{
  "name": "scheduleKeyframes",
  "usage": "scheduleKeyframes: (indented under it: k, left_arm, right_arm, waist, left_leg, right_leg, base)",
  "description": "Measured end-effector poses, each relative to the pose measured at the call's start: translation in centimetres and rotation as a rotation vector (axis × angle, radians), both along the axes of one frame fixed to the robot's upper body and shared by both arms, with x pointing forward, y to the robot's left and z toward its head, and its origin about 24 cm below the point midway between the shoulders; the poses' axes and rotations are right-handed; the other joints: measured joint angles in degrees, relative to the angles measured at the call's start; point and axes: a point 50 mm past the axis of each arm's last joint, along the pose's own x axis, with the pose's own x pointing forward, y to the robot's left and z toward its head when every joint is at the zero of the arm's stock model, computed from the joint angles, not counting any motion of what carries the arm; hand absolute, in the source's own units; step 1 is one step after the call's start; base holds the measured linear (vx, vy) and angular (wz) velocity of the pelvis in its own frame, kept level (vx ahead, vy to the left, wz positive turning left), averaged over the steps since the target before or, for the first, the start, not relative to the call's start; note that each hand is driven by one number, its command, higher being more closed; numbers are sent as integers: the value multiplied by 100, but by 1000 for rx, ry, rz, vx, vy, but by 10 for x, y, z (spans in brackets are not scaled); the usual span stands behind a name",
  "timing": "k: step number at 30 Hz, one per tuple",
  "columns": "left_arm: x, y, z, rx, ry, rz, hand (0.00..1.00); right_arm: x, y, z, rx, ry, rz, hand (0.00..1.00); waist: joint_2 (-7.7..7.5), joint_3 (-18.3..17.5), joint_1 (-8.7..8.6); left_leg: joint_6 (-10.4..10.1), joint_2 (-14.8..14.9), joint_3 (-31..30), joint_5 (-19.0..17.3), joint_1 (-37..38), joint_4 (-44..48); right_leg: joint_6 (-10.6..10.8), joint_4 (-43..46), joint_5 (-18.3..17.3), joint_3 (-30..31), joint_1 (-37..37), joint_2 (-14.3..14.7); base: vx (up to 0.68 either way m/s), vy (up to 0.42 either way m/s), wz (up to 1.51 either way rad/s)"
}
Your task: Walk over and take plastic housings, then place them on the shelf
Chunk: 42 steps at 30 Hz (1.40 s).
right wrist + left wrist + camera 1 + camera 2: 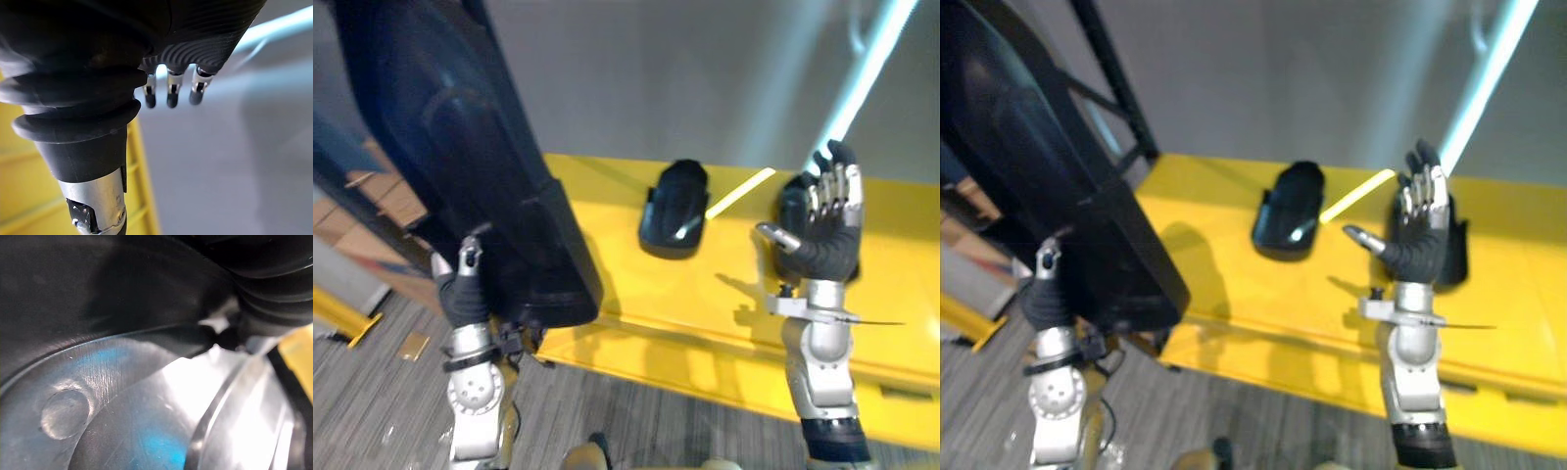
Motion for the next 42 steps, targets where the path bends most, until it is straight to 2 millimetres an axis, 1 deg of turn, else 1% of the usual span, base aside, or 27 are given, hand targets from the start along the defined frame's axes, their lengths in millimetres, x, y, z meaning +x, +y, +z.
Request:
scheduleKeyframes:
  k: [2, 3, 4, 5, 7, 8, 10, 13, 14, 17, 20, 22, 24, 25, 26, 27, 28, 29, 30, 31, 32, 33, 34, 35, 36, 38, 42]
  left_arm:
    - [-1, 0, -3, 4, 14, -4, 100]
    - [-1, -1, -4, 10, 19, -14, 100]
    - [-1, -1, -3, 20, 20, -25, 100]
    - [-1, -1, -3, 30, 21, -34, 100]
    - [-1, 0, -3, 43, 25, -37, 100]
    - [-1, 0, -3, 48, 31, -38, 100]
    - [-2, 2, -5, 48, 46, -33, 100]
    - [-11, 5, -13, 27, 80, -13, 100]
    - [-16, 5, -17, 7, 95, 0, 100]
    - [-20, 5, -21, -25, 108, 26, 100]
    - [-22, 6, -21, -28, 103, 42, 100]
    - [-19, 5, -16, -12, 72, 48, 100]
    - [-15, 2, -11, 14, 49, 44, 100]
    - [-12, 2, -7, 33, 32, 31, 100]
    - [-11, 3, -5, 47, 28, 28, 100]
    - [-9, 4, -3, 76, 26, 15, 100]
    - [-8, 5, -3, 96, 30, 11, 100]
    - [-7, 8, -3, 124, 38, 11, 100]
    - [-7, 9, -2, 135, 42, 10, 100]
    - [-7, 13, -1, 157, 45, 9, 100]
    - [-5, 16, -3, 156, 56, 10, 100]
    - [-3, 16, -4, 154, 62, 9, 100]
    - [-2, 17, -7, 149, 80, 11, 100]
    - [-2, 17, -10, 137, 96, 16, 100]
    - [-2, 15, -12, 123, 104, 12, 100]
    - [-4, 10, -18, 83, 119, 6, 100]
    - [-6, 6, -22, -12, 117, -7, 100]
  right_arm:
    - [-4, -6, 2, 19, -32, -31, 0]
    - [-6, -7, -2, 33, -22, -42, 0]
    - [-7, -8, -7, 65, -5, -59, 0]
    - [-9, -5, -12, 102, 12, -63, 0]
    - [-11, 1, -20, 143, 37, -50, 0]
    - [-14, 6, -24, 161, 54, -35, 0]
    - [-18, 13, -29, 176, 72, -11, 0]
    - [-20, 18, -35, 179, 103, 8, 0]
    - [-19, 17, -37, 175, 113, 8, 0]
    - [-18, 16, -40, 160, 128, 6, 0]
    - [-16, 12, -41, 155, 141, -10, 0]
    - [-12, 6, -33, 171, 112, -30, 0]
    - [-10, 0, -28, 185, 97, -55, 0]
    - [-10, -4, -30, 208, 107, -89, 0]
    - [-12, -5, -33, 215, 119, -99, 0]
    - [-16, -6, -41, 234, 152, -117, 0]
    - [-20, -6, -49, 258, 181, -121, 0]
    - [-24, -3, -57, 288, 212, -123, 0]
    - [-26, -1, -60, 305, 221, -124, 0]
    - [-27, 3, -63, 323, 228, -118, 0]
    - [-27, 8, -63, 309, 228, -109, 0]
    - [-27, 9, -62, 300, 226, -107, 0]
    - [-26, 11, -62, 298, 223, -100, 0]
    - [-25, 11, -61, 296, 221, -97, 0]
    - [-25, 10, -61, 291, 221, -100, 0]
    - [-25, 4, -69, 286, 256, -124, 0]
    - [-27, -3, -74, 271, 278, -166, 0]
  waist:
    - [98, -11, -11]
    - [158, -14, -29]
    - [184, -29, -71]
    - [157, -12, -85]
    - [86, -2, -105]
    - [63, 5, -159]
    - [60, 4, -157]
    - [67, 6, -139]
    - [68, 8, -132]
    - [71, 32, -125]
    - [74, 80, -147]
    - [61, 197, -180]
    - [83, 320, -226]
    - [100, 395, -299]
    - [124, 410, -320]
    - [172, 427, -325]
    - [210, 430, -307]
    - [226, 427, -321]
    - [212, 436, -326]
    - [176, 452, -292]
    - [156, 457, -311]
    - [134, 449, -305]
    - [40, 420, -281]
    - [-19, 398, -228]
    - [17, 415, -226]
    - [69, 405, -254]
    - [69, 405, -290]
  left_leg:
    - [-165, 28, 30, 109, 140, -460]
    - [-193, 30, 47, 126, 227, -650]
    - [-239, 11, 160, 140, 302, -766]
    - [-261, -12, 213, 120, 341, -766]
    - [-233, -76, 324, 61, 383, -766]
    - [-205, -123, 319, 41, 381, -766]
    - [-172, -199, 311, 19, 382, -768]
    - [-162, -237, 261, 16, 379, -766]
    - [-160, -238, 219, 14, 361, -725]
    - [-145, -191, 184, 0, 245, -626]
    - [-139, -94, 176, -47, 6, -368]
    - [-106, -109, 170, -215, -228, 42]
    - [-67, -179, 170, -324, -229, 200]
    - [-71, -238, 231, -448, -234, 361]
    - [-68, -267, 301, -492, -214, 404]
    - [-21, -315, 446, -583, -212, 503]
    - [34, -333, 573, -628, -212, 511]
    - [108, -353, 680, -675, -220, 486]
    - [133, -353, 734, -685, -222, 430]
    - [272, -320, 857, -628, -209, 215]
    - [386, -284, 848, -551, -183, 33]
    - [425, -292, 827, -523, -152, -67]
    - [484, -318, 812, -480, -136, -177]
    - [432, -372, 801, -424, -150, -205]
    - [389, -361, 786, -384, -146, -208]
    - [276, -388, 753, -180, -110, -290]
    - [247, -399, 619, -121, -69, -375]
  right_leg:
    - [18, -120, 32, 0, -7, 82]
    - [49, -175, 93, 1, 32, 126]
    - [97, -271, 172, 50, 54, 135]
    - [116, -398, 293, 129, 90, 134]
    - [196, -650, 424, 218, 177, 110]
    - [228, -808, 504, 206, 257, 87]
    - [285, -961, 558, 197, 335, 46]
    - [307, -1011, 575, 178, 378, 50]
    - [307, -1010, 575, 175, 387, 55]
    - [291, -992, 570, 188, 319, 62]
    - [175, -727, 477, 222, 79, 78]
    - [157, -121, 209, 424, -357, -87]
    - [197, 112, 146, 532, -448, -231]
    - [281, 132, 199, 662, -458, -302]
    - [327, 124, 239, 728, -456, -341]
    - [393, 78, 360, 862, -450, -371]
    - [388, -33, 482, 951, -467, -374]
    - [376, -255, 677, 956, -453, -342]
    - [366, -430, 812, 958, -419, -311]
    - [254, -640, 868, 934, -386, -207]
    - [119, -186, 587, 924, -419, -9]
    - [72, -26, 423, 912, -392, 106]
    - [-29, -34, 180, 849, -289, 318]
    - [-207, -367, 72, 714, -133, 411]
    - [-184, -508, 121, 649, -44, 417]
    - [-95, -677, 232, 630, 35, 421]
    - [-94, -790, 232, 510, 141, 433]
  base:
    - [113, -35, 10]
    - [81, 55, -10]
    - [50, 96, -23]
    - [41, 135, -30]
    - [16, 133, -25]
    - [1, 101, -10]
    - [-12, 76, 5]
    - [-8, 23, 8]
    - [3, 4, 9]
    - [-16, -7, 7]
    - [-56, -28, -5]
    - [-78, -7, -26]
    - [-87, 42, -29]
    - [-70, 100, -33]
    - [-74, 160, -48]
    - [-49, 164, -51]
    - [-75, 177, -60]
    - [-55, 109, -45]
    - [-102, 95, -42]
    - [-70, 66, -18]
    - [-52, 72, -9]
    - [21, 16, 8]
    - [34, -32, 0]
    - [24, -49, -4]
    - [40, -23, 1]
    - [58, 34, 10]
    - [88, -19, 13]
